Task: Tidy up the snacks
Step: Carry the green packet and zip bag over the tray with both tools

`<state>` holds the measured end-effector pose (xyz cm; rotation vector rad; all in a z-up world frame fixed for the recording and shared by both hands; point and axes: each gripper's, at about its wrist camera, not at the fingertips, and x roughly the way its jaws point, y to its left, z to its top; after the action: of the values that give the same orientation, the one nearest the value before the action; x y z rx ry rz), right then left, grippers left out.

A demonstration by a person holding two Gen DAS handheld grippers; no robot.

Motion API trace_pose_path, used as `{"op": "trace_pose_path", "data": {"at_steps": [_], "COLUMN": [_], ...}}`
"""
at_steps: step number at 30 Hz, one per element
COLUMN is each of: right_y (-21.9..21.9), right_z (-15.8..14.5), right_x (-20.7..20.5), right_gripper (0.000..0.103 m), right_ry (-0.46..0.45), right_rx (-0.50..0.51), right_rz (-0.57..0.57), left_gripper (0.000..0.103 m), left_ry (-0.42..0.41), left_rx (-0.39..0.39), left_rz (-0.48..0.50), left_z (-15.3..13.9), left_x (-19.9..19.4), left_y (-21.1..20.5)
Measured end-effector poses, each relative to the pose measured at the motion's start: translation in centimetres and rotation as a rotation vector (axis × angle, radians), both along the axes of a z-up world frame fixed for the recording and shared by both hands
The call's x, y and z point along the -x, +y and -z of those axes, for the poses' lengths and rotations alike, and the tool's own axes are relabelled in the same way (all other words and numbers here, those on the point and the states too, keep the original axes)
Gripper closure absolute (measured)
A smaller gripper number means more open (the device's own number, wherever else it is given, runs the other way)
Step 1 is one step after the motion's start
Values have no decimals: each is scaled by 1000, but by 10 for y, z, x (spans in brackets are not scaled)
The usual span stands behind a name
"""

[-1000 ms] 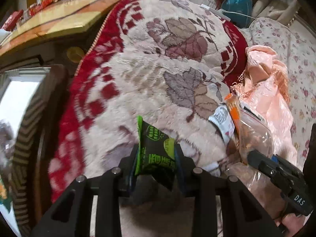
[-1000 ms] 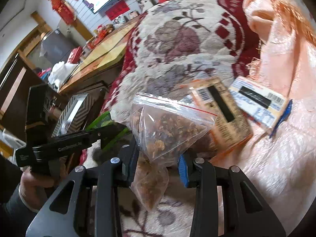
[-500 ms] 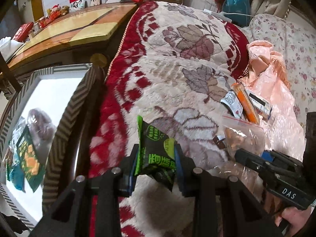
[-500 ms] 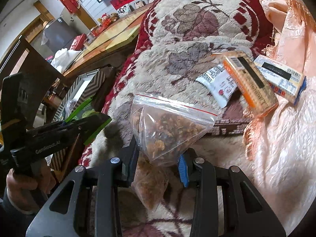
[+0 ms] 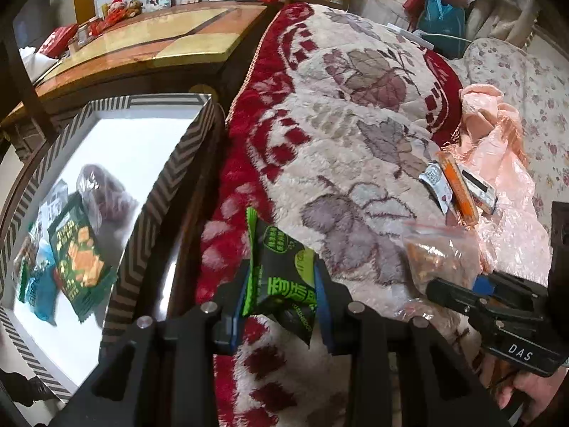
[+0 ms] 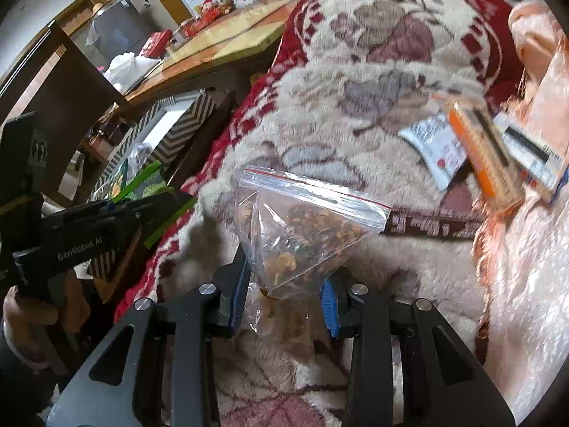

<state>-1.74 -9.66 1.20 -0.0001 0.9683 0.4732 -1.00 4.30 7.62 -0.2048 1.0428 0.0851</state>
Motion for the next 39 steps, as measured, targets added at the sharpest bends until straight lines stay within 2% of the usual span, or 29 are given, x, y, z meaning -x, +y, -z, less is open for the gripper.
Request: {"op": "trace_pose_path", "data": {"at_steps": [2,5,13,19,23,39], "right_y": [-2,5,30,56,79,181], "right_z": [4,1,-27,-44,-50,-40], "right_x": [1,6,5,1,0,-19], "right_gripper": [69,69,69,69,69,69], "right_ry": [13,-15,-70,-86,-93,-35], "right_rx": [-3,31,16,-17,-4,-22], "right_rz": [2,-21,-82,-124,-160,-298], "left_gripper": [68,68,68,68,68,68], "left_ry": [2,1,-41,-68,-77,-49], "left_rx": [4,6,16,-9,-34,-45], "left_rz": [-1,-1,-20,-46,-70,-210], "left_z": [1,1,-21,-40,-47,-36], "left_x": [1,1,5,9,13,35], "left_y": [1,1,14,34,51,133]}}
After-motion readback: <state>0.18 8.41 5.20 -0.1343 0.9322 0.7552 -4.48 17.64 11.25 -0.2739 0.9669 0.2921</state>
